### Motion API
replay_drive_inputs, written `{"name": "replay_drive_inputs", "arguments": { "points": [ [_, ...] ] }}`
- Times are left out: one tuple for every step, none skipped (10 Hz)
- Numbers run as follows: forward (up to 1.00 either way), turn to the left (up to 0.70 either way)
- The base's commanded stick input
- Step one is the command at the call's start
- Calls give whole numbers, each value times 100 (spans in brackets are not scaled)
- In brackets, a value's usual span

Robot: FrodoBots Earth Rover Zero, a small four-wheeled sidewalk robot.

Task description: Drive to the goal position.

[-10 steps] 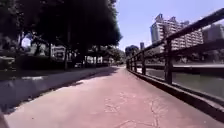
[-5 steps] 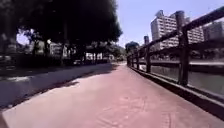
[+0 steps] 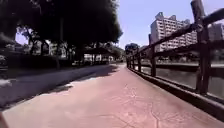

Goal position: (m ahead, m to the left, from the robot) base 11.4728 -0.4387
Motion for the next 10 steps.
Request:
{"name": "replay_drive_inputs", "arguments": {
  "points": [
    [100,1],
    [100,1],
    [100,1],
    [100,1],
    [100,1],
    [100,1],
    [100,1],
    [100,1],
    [100,8],
    [100,21]
  ]
}}
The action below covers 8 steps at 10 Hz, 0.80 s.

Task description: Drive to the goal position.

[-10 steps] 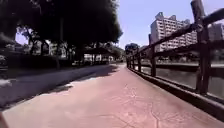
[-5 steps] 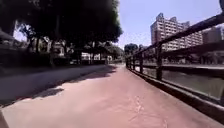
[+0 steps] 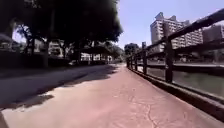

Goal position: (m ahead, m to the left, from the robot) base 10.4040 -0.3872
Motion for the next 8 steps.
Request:
{"name": "replay_drive_inputs", "arguments": {
  "points": [
    [100,7],
    [100,1],
    [100,1],
    [100,1],
    [100,1],
    [100,1],
    [100,1],
    [100,1]
  ]
}}
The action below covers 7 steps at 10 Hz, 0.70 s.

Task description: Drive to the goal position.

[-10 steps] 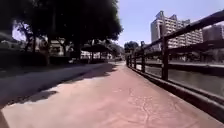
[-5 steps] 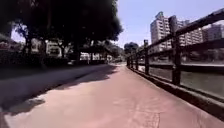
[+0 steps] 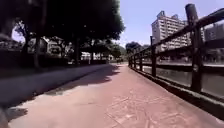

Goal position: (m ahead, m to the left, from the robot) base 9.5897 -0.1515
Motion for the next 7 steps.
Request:
{"name": "replay_drive_inputs", "arguments": {
  "points": [
    [100,1],
    [100,1],
    [100,1],
    [100,1],
    [100,1],
    [100,1],
    [100,1]
  ]
}}
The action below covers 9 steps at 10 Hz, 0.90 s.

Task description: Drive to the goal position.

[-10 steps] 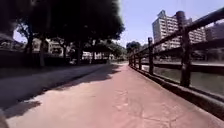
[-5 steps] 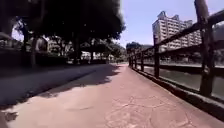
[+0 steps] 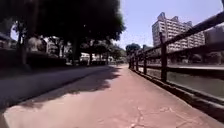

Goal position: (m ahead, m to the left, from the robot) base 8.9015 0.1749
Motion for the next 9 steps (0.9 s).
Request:
{"name": "replay_drive_inputs", "arguments": {
  "points": [
    [100,1],
    [100,1],
    [100,-2],
    [100,-5],
    [100,-7],
    [100,-5],
    [100,-2],
    [100,1],
    [100,1]
  ]
}}
